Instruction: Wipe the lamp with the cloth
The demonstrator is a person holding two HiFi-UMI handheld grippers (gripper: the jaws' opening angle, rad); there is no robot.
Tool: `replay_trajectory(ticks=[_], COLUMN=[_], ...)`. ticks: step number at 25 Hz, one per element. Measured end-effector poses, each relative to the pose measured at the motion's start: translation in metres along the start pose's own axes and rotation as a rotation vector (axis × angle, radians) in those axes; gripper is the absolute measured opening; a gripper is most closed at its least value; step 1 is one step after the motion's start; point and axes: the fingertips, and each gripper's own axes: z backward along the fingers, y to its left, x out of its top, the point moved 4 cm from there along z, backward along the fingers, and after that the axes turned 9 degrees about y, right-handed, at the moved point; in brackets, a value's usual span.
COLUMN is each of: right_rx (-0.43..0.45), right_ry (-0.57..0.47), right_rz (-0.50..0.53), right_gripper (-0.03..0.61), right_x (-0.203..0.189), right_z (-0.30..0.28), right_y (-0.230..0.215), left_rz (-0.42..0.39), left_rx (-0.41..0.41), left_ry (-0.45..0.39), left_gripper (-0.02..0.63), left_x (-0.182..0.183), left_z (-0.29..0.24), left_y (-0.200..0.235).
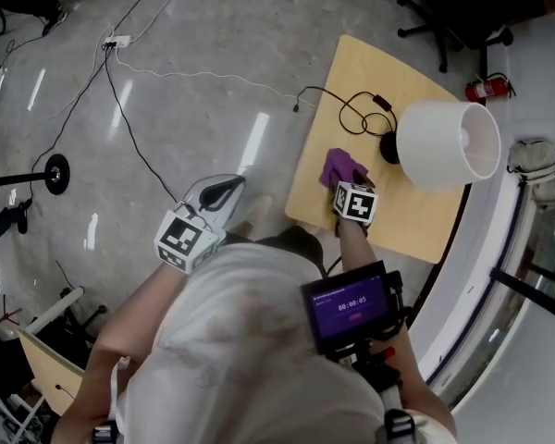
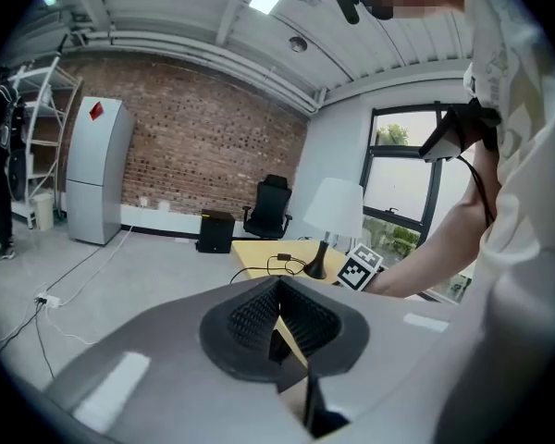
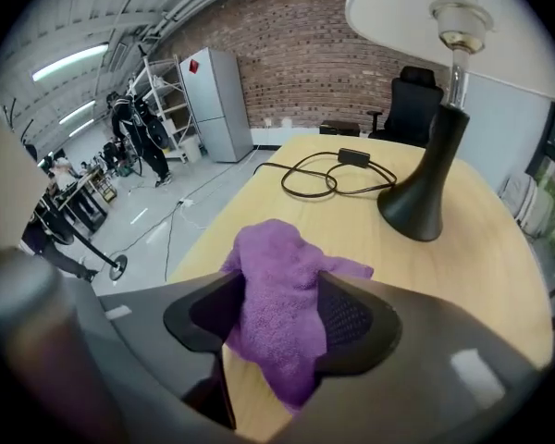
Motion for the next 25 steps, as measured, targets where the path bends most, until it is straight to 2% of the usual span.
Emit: replay_trajectory(ticks=[6, 13, 19, 25], right_rx=[0.075, 0.164, 0.167, 0.136], right_ry=[-0.011, -0.08, -0.165, -0.272], right_rz=[0.042, 0.046, 0.11, 0.014], right_gripper=[0.132, 0.115, 0.117, 0.117], right_x=[-0.001, -0.006, -0.029, -0.058], right_z=[0.001, 0.026, 0.067, 0.116], right_y=[0.013, 0.016, 0.008, -0.036], left_rz=[0.022, 0.026, -0.021, -0.079], left_rx=[0.045, 0.023, -0.078, -0.184], left_ry=[-0.017, -0.023, -0.005, -0.004], left_gripper=[0.002, 0.002, 0.002, 0.002], left_x=[0.0, 0.004, 0.013, 0.027], left_z=[0.011, 0.004, -0.027, -0.061], left_y=[0.003, -0.011, -0.039, -0.077])
